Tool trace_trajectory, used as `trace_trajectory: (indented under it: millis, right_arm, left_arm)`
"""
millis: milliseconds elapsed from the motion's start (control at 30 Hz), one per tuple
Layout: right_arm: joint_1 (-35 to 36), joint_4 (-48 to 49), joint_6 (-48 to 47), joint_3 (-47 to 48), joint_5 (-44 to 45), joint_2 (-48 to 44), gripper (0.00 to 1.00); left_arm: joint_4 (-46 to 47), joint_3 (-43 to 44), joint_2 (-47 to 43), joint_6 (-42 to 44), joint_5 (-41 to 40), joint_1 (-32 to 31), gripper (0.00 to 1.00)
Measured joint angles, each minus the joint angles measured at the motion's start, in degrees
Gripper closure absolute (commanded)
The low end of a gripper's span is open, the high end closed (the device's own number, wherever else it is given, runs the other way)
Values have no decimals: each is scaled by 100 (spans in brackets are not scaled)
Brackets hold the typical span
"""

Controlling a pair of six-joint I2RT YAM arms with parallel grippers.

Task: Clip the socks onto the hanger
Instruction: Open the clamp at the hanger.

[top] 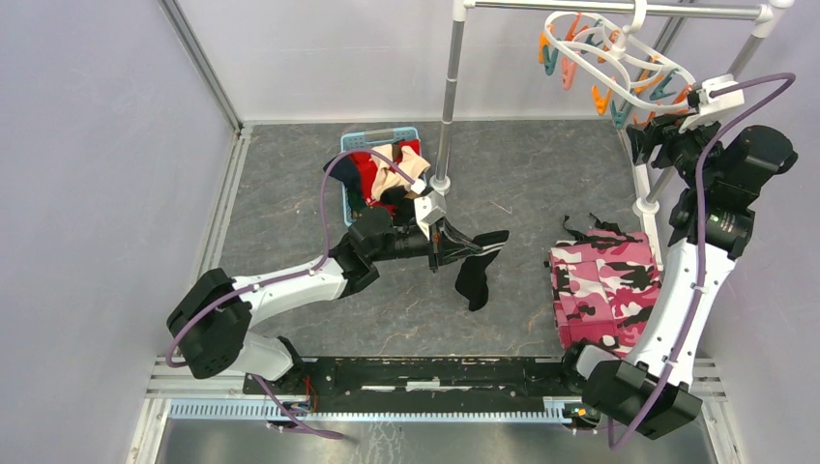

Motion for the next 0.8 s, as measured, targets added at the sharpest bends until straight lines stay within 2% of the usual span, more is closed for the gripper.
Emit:
trace_trajectory:
  millis: [800]
  right_arm:
    - [332,76,81,286,514,330,43]
  left_arm:
    - [160,0,15,-197,240,81,98]
